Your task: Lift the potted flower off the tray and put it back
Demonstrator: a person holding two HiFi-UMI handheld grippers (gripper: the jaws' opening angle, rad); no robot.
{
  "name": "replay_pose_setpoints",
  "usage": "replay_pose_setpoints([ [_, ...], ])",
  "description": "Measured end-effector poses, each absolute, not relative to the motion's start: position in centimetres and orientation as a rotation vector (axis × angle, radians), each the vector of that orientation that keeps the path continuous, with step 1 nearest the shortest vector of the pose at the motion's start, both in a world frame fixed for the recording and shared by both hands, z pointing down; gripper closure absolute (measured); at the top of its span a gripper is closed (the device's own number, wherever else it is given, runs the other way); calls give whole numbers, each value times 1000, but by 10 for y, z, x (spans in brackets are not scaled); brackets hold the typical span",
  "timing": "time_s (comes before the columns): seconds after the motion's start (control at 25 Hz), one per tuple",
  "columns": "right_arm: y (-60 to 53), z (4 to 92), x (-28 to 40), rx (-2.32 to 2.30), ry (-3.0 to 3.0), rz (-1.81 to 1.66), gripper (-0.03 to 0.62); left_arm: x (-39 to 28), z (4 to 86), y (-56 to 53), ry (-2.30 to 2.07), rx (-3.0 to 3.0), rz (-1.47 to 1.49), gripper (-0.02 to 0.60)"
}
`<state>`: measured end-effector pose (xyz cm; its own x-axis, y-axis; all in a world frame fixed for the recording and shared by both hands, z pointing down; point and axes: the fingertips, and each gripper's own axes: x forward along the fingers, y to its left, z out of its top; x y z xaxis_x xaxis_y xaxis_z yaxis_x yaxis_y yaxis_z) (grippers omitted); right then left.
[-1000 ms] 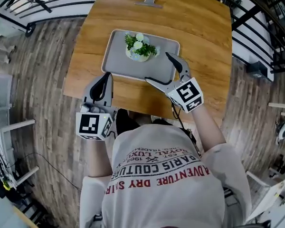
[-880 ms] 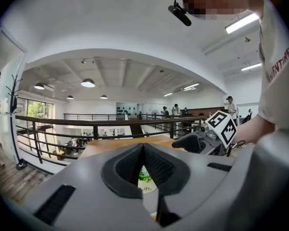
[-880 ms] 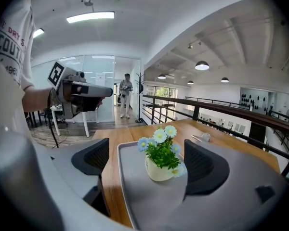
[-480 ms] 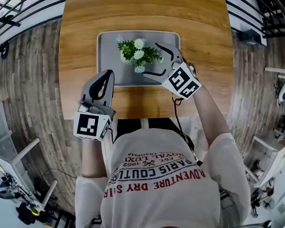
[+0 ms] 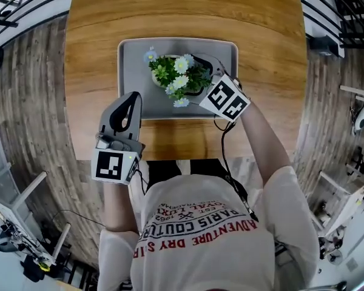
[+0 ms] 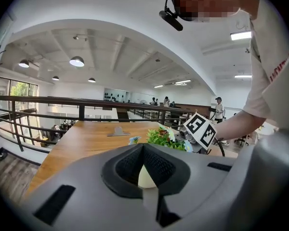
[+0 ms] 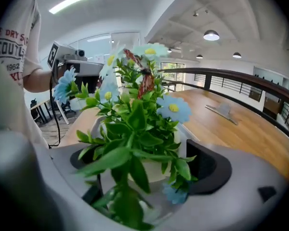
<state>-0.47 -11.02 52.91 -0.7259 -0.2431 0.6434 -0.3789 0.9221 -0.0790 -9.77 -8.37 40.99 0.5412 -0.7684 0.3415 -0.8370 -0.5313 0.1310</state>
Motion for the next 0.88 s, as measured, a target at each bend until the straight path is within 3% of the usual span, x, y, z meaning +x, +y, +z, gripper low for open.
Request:
replay_pose_setpoints([
  [0.88, -120, 525, -24, 527, -2574, 299, 109, -98, 416, -95, -1382, 2515, 353, 569],
])
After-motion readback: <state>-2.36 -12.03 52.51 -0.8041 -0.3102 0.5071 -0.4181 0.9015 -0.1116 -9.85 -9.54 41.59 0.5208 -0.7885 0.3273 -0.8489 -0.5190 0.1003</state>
